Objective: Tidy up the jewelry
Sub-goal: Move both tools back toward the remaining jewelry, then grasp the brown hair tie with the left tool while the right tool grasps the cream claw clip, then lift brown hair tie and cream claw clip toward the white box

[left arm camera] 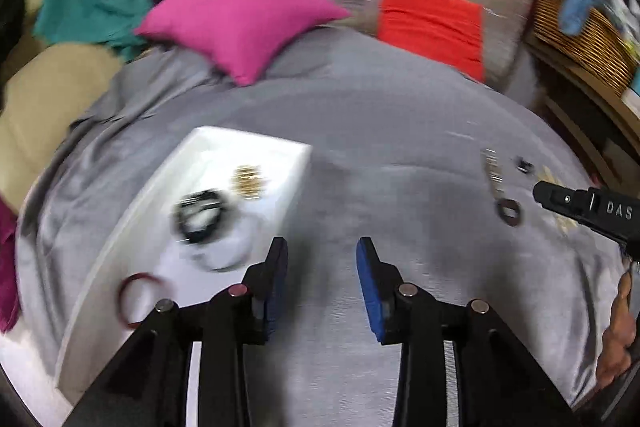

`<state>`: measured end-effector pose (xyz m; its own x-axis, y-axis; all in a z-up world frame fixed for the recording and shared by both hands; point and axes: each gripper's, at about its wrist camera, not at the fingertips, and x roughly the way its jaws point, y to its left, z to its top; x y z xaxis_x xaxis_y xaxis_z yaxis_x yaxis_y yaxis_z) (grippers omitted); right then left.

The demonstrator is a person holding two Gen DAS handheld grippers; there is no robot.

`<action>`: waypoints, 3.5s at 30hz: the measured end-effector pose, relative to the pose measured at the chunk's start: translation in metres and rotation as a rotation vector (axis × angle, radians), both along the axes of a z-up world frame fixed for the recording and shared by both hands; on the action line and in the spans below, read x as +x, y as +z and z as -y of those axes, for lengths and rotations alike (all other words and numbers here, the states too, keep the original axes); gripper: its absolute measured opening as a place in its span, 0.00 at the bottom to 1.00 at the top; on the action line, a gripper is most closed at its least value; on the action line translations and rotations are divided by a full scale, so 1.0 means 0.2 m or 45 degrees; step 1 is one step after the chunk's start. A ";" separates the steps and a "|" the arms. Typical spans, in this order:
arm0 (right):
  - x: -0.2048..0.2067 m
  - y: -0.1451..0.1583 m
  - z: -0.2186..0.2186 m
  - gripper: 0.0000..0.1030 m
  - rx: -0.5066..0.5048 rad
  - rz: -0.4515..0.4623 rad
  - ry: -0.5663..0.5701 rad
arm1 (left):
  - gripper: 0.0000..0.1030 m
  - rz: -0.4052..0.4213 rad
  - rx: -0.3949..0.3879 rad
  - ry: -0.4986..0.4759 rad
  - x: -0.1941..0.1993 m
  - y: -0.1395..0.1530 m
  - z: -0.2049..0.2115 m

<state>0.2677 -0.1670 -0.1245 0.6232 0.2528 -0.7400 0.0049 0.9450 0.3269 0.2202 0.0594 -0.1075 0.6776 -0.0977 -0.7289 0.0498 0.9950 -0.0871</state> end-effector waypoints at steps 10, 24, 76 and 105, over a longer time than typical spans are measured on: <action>-0.12 -0.06 0.75 0.19 0.144 -0.009 -0.300 | 0.38 -0.048 0.004 -0.254 0.06 -0.07 0.49; -0.05 -0.22 1.05 0.57 0.178 -0.098 -0.354 | 0.45 -0.144 -0.101 -0.413 0.31 -0.21 0.85; 0.14 -0.30 0.94 0.12 0.040 -0.078 -0.207 | 0.07 -0.155 -0.231 -0.504 0.44 -0.33 1.08; 0.07 -0.08 0.41 0.12 0.128 0.105 -0.048 | 0.07 0.092 -0.203 -0.245 0.19 0.04 0.38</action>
<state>0.2816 -0.2492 -0.1407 0.6912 0.2985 -0.6582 0.0092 0.9070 0.4210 0.2579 -0.0160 -0.0998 0.6849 -0.3400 -0.6445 0.2489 0.9404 -0.2317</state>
